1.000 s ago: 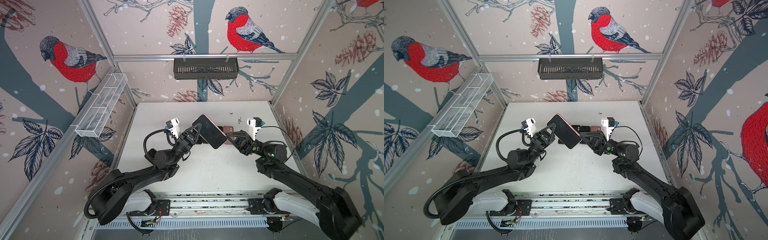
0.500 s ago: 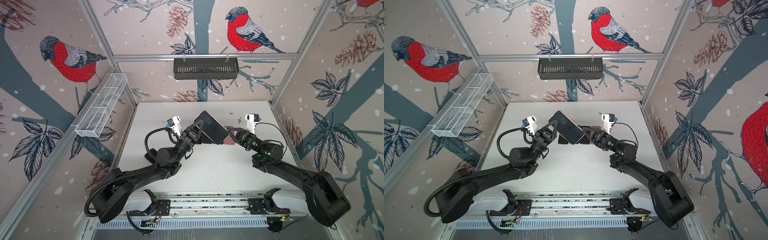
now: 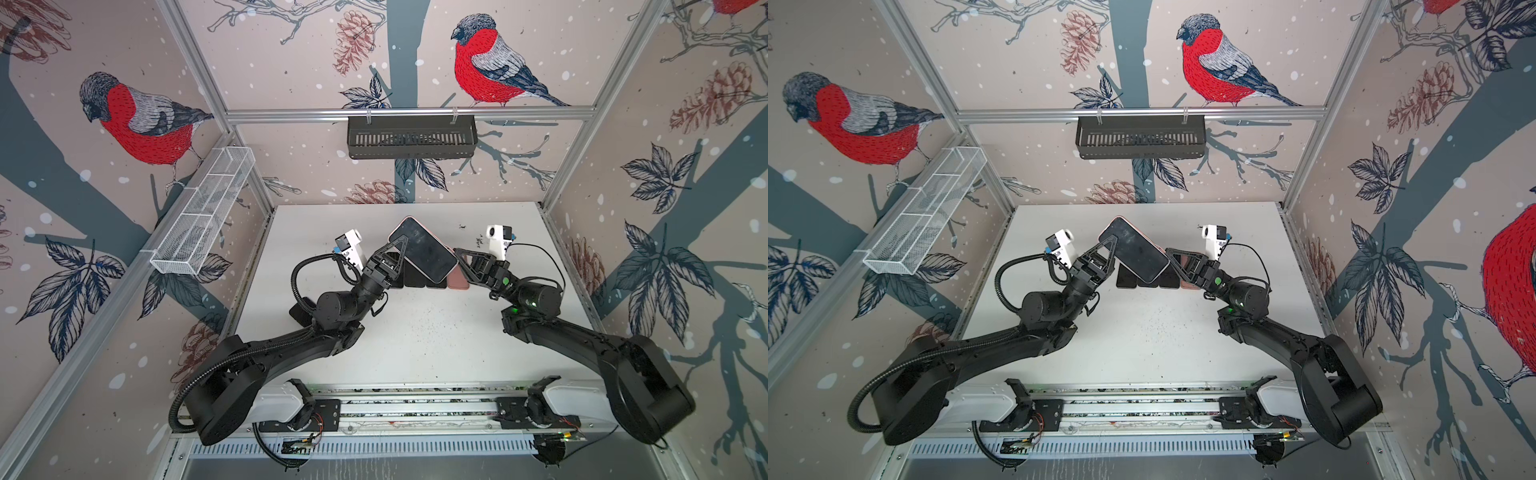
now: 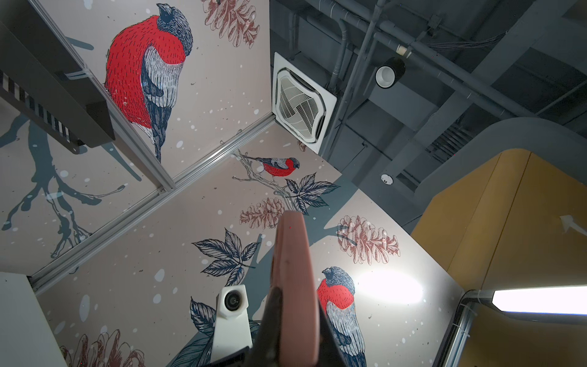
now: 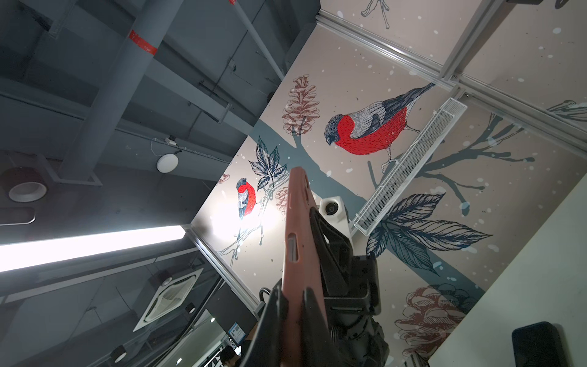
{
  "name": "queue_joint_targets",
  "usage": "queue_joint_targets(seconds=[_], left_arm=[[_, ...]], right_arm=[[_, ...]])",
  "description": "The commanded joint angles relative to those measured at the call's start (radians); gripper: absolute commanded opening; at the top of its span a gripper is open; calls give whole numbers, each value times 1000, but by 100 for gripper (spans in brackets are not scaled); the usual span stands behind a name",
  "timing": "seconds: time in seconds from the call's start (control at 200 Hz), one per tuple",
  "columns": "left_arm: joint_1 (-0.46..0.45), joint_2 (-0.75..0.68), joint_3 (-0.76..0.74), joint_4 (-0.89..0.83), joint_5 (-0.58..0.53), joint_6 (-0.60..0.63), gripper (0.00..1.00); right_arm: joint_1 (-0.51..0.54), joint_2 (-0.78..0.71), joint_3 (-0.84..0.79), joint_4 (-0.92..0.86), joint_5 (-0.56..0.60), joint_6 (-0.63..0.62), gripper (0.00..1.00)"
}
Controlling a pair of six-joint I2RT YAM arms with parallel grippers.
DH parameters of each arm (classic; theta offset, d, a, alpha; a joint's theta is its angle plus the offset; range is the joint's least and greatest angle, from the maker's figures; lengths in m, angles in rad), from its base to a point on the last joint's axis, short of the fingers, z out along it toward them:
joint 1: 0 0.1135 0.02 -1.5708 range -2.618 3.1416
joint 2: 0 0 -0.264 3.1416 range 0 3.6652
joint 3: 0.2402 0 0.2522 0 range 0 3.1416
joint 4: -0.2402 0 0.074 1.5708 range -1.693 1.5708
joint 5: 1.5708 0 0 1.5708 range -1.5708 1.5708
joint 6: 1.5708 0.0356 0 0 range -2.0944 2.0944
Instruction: Take the phone out of the phone case
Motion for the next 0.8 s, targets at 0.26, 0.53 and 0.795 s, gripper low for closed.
queue_joint_targets(seconds=[0.26, 0.53, 0.795], left_arm=[[-24, 4, 25, 289, 223, -73, 0], [-25, -29, -20, 182, 110, -65, 0], [-25, -180, 49, -336, 55, 24, 0]], right_arm=[[-26, 21, 8, -47, 7, -15, 11], [-76, -328, -2, -717, 105, -419, 60], [-107, -632, -19, -1083, 167, -651, 77]])
